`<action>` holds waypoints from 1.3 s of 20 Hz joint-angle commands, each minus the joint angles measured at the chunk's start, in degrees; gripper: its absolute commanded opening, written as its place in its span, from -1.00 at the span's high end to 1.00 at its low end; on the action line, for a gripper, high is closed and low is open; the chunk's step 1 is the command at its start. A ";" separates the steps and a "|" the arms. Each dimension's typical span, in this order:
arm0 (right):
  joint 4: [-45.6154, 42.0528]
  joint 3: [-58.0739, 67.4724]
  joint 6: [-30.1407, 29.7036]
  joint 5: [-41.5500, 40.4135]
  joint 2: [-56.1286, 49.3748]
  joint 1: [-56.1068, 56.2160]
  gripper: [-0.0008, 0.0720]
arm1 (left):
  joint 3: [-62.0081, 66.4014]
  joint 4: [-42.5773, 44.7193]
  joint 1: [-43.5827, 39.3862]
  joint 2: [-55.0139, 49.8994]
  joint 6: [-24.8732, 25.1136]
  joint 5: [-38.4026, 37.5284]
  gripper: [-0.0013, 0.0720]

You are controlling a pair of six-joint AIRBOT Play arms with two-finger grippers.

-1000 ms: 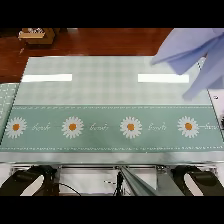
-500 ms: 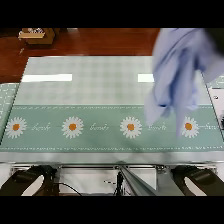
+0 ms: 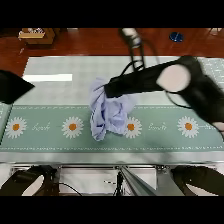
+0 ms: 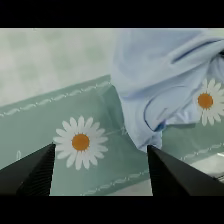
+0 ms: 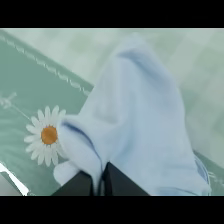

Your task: Fold the shirts.

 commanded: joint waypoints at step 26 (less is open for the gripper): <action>-5.75 -18.27 -17.18 21.94 10.91 -37.99 -0.40 | -50.40 -22.43 -0.02 -1.01 13.79 26.18 -0.96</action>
